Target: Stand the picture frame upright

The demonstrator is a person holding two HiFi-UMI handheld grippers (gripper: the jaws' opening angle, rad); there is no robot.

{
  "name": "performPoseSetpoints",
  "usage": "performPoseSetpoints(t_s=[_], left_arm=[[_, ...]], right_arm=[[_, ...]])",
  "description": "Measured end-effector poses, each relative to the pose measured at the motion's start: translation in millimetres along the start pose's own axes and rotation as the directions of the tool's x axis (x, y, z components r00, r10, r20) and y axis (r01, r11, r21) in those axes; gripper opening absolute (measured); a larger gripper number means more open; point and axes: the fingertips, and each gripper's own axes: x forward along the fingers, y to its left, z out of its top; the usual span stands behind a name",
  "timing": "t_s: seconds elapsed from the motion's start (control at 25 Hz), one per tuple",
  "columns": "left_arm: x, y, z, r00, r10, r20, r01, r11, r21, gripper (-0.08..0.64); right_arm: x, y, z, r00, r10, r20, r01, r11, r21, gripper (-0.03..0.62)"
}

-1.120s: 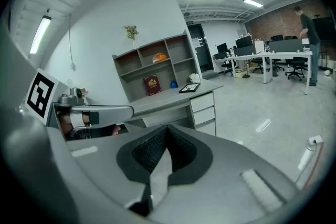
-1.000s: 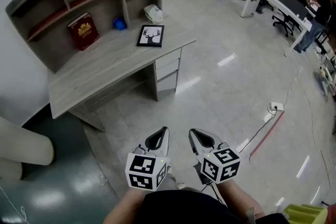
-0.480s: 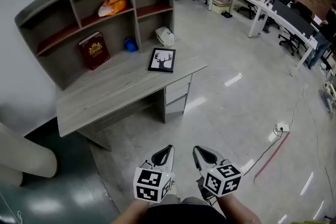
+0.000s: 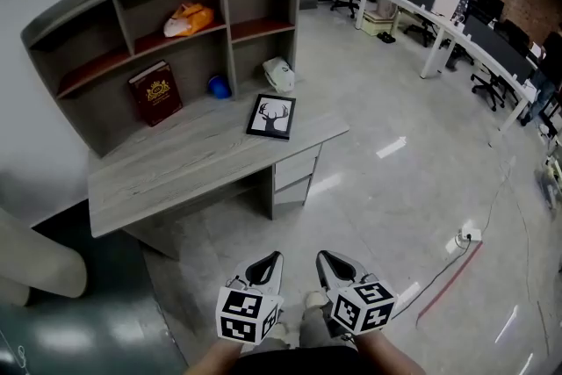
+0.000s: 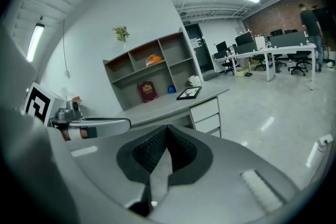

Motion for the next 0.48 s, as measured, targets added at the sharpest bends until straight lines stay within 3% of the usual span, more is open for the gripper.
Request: performPoseSetpoints(t_s=[0.48], left_arm=[[89, -7, 55, 0.995, 0.086, 0.054, -0.085, 0.996, -0.023, -0.003]], right_arm=[[44, -71, 64, 0.994, 0.102, -0.042, -0.105, 0.992, -0.068, -0.003]])
